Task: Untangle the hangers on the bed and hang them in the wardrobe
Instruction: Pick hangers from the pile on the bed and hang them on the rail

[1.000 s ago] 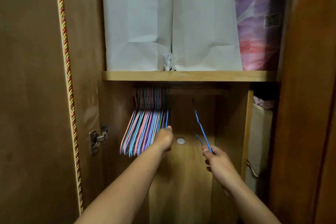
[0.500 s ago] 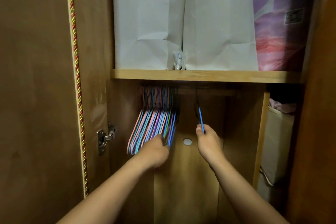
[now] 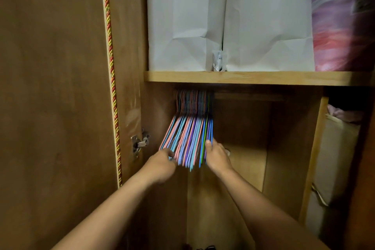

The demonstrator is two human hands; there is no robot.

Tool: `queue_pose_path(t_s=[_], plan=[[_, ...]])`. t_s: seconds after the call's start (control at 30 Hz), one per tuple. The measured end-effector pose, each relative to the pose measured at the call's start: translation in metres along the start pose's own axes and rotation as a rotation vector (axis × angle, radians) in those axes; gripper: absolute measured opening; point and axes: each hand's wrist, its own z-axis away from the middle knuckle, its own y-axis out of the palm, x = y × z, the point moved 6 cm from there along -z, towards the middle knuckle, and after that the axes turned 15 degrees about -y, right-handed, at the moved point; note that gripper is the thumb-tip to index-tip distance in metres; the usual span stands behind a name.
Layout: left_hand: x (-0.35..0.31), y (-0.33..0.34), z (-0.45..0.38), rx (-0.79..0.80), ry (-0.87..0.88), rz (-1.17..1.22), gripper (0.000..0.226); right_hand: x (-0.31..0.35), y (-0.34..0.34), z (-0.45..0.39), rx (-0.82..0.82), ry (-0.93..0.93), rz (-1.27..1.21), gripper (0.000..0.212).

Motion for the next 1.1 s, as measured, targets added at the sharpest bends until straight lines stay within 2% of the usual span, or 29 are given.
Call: queue_pose_path(t_s=[0.13, 0.2, 0.33, 0.4, 0.47, 0.53, 0.7, 0.77, 0.83, 0.97, 1.1], plan=[[0.005, -0.005, 0.011, -0.033, 0.003, 0.014, 0.011, -0.009, -0.008, 0.008, -0.028, 0.061, -0.019, 0.053], [0.008, -0.008, 0.019, -0.049, -0.004, 0.038, 0.014, 0.0, -0.021, 0.015, -0.102, 0.07, 0.004, 0.051], [0.028, -0.014, 0.049, -0.083, -0.094, 0.101, 0.023, 0.061, -0.046, 0.04, -0.376, -0.19, 0.084, 0.032], [0.047, -0.014, 0.074, -0.116, -0.15, 0.148, 0.026, 0.094, -0.04, 0.056, -0.385, -0.329, -0.035, 0.022], [0.073, -0.013, 0.109, -0.172, -0.199, 0.227, 0.027, 0.122, -0.02, 0.082, -0.244, -0.381, -0.242, 0.013], [0.106, -0.01, 0.145, -0.251, -0.269, 0.276, 0.031, 0.143, 0.007, 0.116, -0.005, -0.387, -0.402, 0.01], [0.205, 0.014, 0.281, -0.423, -0.535, 0.513, 0.031, 0.177, 0.077, 0.255, 0.53, -0.445, -0.525, 0.016], [0.251, 0.023, 0.379, -0.544, -0.697, 0.562, 0.033, 0.208, 0.099, 0.338, 0.792, -0.517, -0.561, 0.018], [0.289, 0.042, 0.463, -0.622, -0.838, 0.632, 0.034, 0.237, 0.109, 0.404, 0.976, -0.597, -0.567, 0.022], [0.335, 0.088, 0.675, -0.864, -1.155, 0.789, 0.028, 0.322, 0.095, 0.564, 1.328, -0.92, -0.51, 0.025], [0.341, 0.151, 0.884, -1.17, -1.435, 0.959, 0.022, 0.399, 0.044, 0.73, 1.542, -1.25, -0.531, 0.031]])
